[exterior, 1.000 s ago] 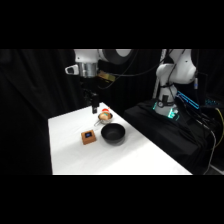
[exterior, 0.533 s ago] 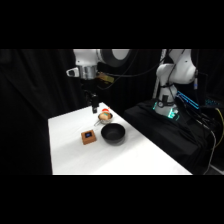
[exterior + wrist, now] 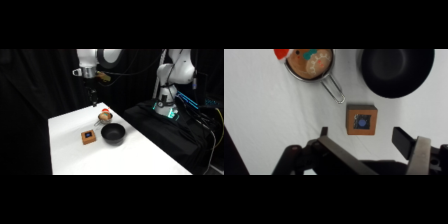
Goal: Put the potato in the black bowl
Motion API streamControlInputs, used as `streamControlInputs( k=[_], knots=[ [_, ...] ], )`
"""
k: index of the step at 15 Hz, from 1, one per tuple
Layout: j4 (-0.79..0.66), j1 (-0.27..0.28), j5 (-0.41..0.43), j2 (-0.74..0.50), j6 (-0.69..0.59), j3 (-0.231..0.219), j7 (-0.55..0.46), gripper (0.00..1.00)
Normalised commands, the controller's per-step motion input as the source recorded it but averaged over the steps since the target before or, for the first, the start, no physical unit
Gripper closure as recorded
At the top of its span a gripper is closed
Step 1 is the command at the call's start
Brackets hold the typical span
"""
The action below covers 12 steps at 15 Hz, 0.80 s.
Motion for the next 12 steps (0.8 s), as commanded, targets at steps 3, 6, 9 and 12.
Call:
streamControlInputs(
  k=[3,6,9,12],
  knots=[
    [-0.49,-0.104,0.011,-0.38,0.3,-0.081,-0.18,0.0],
    [-0.57,-0.081,0.007,-0.44,0.35,-0.075,-0.2,0.0],
    [-0.51,-0.062,0.035,-0.32,0.43,-0.072,-0.24,0.0],
    [-0.32,-0.049,0.11,-0.07,0.43,-0.062,-0.27,0.0]
  ],
)
